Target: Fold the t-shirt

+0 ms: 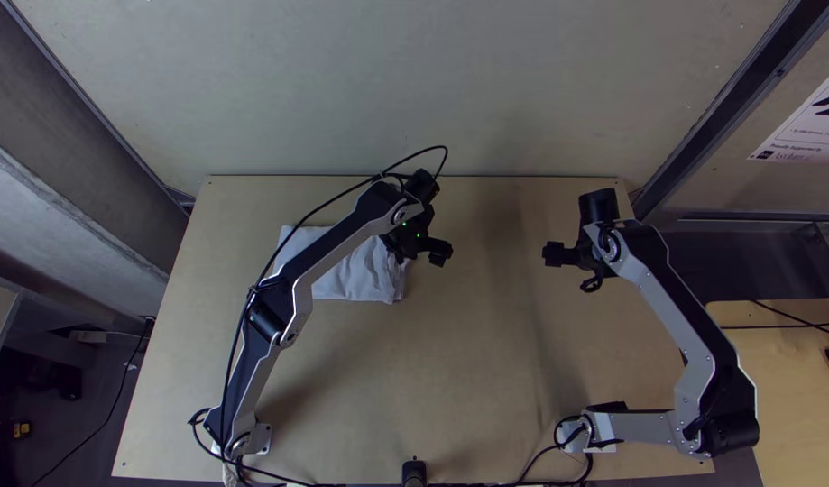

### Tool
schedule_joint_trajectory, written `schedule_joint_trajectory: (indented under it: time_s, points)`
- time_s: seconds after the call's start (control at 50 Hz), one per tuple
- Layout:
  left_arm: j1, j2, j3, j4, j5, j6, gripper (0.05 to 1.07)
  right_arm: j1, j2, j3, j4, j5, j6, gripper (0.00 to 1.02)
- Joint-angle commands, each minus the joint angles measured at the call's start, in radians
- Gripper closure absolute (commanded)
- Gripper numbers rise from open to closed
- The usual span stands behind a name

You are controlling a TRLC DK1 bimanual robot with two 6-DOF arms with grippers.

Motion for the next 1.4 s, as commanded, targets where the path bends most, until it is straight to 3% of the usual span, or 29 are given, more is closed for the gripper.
schedule_joint_trajectory:
  time_s: [0.0, 0.16, 0.38, 0.58, 0.8, 1.12, 1.28, 1.38]
  points:
    - [0.003, 0.014, 0.025, -0.016, 0.017, -0.026, 0.10, 0.003, -0.044, -0.033, 0.012, 0.009, 0.022, 0.03]
    - [0.020, -0.016, 0.006, -0.032, 0.015, -0.019, 0.09, -0.002, -0.068, -0.019, 0.013, 0.009, 0.021, 0.03]
    - [0.066, -0.179, -0.075, -0.032, -0.092, 0.051, 0.10, -0.017, -0.111, 0.125, 0.013, 0.011, -0.025, 0.03]
    - [0.184, -0.400, -0.113, -0.027, -0.138, 0.149, 0.10, -0.041, -0.110, 0.313, 0.013, 0.011, -0.128, 0.03]
    - [0.368, -0.625, -0.184, -0.018, -0.203, 0.260, 0.09, -0.038, -0.110, 0.490, 0.042, 0.009, -0.182, 0.03]
    - [0.661, -1.050, -0.537, 0.211, -0.201, 0.430, 0.09, -0.015, -0.269, 0.550, 0.217, 0.009, -0.268, 0.04]
    - [0.722, -1.322, -0.848, 0.372, -0.201, 0.511, 0.10, -0.018, -0.421, 0.448, 0.222, 0.009, -0.275, 0.04]
    - [0.729, -1.480, -0.988, 0.442, -0.201, 0.507, 0.09, -0.020, -0.556, 0.339, 0.243, 0.009, -0.285, 0.04]
